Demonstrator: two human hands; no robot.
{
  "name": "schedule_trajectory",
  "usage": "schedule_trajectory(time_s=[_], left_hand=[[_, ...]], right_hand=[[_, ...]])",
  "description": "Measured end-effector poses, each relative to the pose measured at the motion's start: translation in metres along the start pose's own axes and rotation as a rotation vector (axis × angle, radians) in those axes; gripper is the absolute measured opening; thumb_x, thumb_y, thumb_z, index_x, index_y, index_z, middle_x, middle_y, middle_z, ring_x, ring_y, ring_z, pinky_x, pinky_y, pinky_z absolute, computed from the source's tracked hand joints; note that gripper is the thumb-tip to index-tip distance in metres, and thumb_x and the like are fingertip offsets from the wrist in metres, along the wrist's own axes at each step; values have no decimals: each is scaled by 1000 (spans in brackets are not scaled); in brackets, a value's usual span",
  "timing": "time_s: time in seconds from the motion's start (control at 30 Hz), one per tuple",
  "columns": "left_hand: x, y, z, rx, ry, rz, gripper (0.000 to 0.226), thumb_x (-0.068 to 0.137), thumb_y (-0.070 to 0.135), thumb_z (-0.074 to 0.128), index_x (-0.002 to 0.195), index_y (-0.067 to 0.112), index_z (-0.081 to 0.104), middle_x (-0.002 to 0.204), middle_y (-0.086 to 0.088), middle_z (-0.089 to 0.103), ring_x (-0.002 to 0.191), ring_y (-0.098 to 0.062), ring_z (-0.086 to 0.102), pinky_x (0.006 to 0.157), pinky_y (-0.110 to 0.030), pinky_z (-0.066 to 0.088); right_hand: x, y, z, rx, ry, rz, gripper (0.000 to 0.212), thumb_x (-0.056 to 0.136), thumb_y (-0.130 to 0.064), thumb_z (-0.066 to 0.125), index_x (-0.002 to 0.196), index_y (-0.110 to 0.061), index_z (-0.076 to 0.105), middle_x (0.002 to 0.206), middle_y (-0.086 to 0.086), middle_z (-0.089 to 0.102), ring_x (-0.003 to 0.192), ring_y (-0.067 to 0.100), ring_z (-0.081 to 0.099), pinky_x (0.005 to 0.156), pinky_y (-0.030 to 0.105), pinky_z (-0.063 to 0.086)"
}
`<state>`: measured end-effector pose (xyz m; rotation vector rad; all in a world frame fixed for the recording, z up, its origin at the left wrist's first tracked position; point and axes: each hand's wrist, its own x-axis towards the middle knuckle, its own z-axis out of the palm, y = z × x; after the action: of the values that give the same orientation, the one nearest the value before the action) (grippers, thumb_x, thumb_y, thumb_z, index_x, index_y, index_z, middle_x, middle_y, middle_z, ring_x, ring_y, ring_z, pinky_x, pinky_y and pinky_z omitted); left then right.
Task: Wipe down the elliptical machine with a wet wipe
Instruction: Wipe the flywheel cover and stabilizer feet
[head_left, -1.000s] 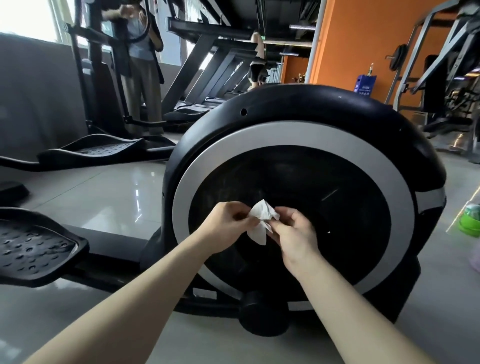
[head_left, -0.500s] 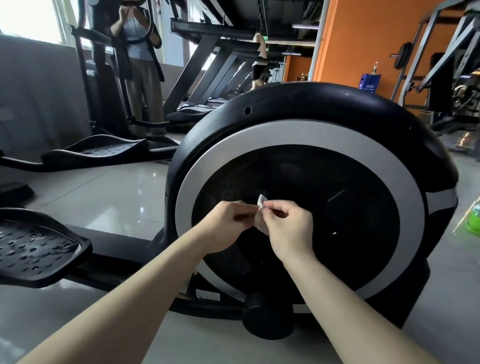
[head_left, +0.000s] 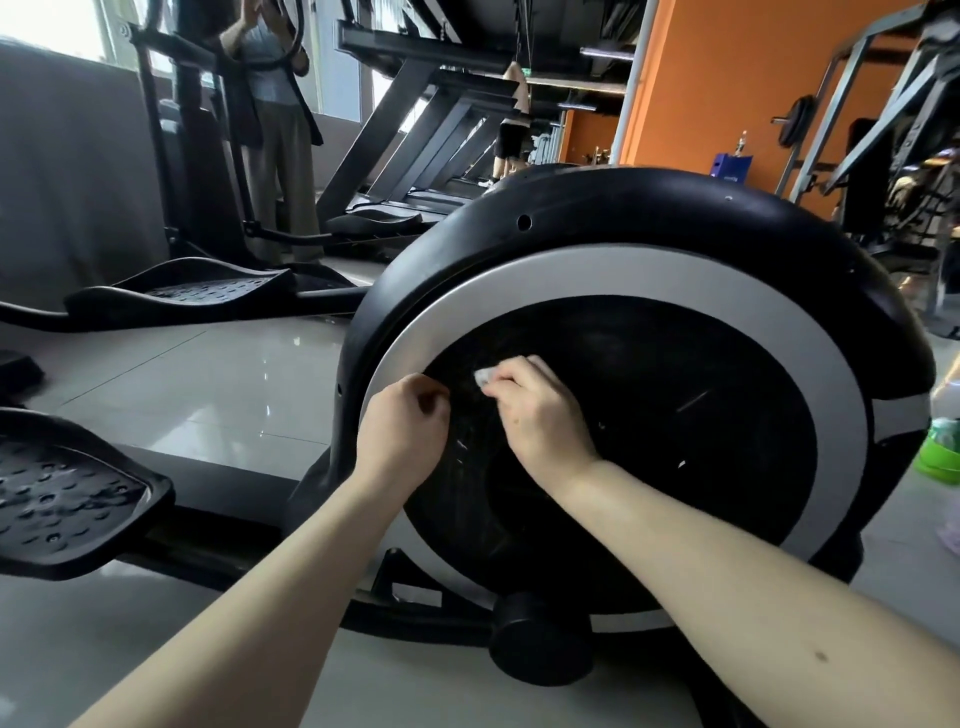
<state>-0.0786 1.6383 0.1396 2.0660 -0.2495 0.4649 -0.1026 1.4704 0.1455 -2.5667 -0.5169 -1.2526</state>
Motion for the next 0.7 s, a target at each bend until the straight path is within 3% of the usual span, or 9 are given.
schedule_trajectory(time_s=[0.1,0.2,0.37,0.47,0.57,0.63,0.7], left_hand=[[1,3,5,-24,53,-9,21,91,20,57,100,24,75,88,13,71,82,-10,66,74,-31,56],[1,0,9,1,55,20,21,90,22,56,98,24,74,88,11,72,82,-12,66,72,-33,56],[-4,-11,11,100,41,74,17,86,25,56,91,26,73,86,9,72,81,-17,66,71,-35,56],[-2,-18,5,92,76,86,23,86,31,51,93,26,72,90,11,71,85,-16,65,73,-36,55],[2,-29,-1,30,165,106,29,86,34,46,96,23,70,94,9,69,86,-17,65,76,-39,56],[3,-34,-1,18,202,111,25,88,32,47,96,22,68,94,8,68,84,-17,63,76,-40,55],[2,-39,-2,17,222,107,21,89,29,49,96,22,67,94,9,67,81,-15,62,75,-40,55]], right_hand=[[37,-15,3,8,46,-128,24,97,-12,53,90,1,73,88,9,65,84,27,61,67,42,57],[39,-7,2,-45,93,-201,23,96,-9,54,89,2,73,87,10,68,81,28,61,63,40,57],[-23,7,13,-62,-120,-223,16,94,1,59,86,-4,72,84,9,65,78,28,59,56,42,54],[21,3,2,-69,43,-234,13,88,5,67,85,-6,74,79,8,66,74,29,59,62,41,53],[47,-5,-5,20,215,-142,12,83,9,73,83,-3,75,85,5,73,79,24,64,70,30,54],[25,-11,10,35,181,-135,12,86,8,72,83,-3,74,89,4,74,80,22,62,72,29,53],[-7,-17,36,7,19,-178,15,89,6,67,80,-6,72,85,5,71,80,24,61,69,35,56]])
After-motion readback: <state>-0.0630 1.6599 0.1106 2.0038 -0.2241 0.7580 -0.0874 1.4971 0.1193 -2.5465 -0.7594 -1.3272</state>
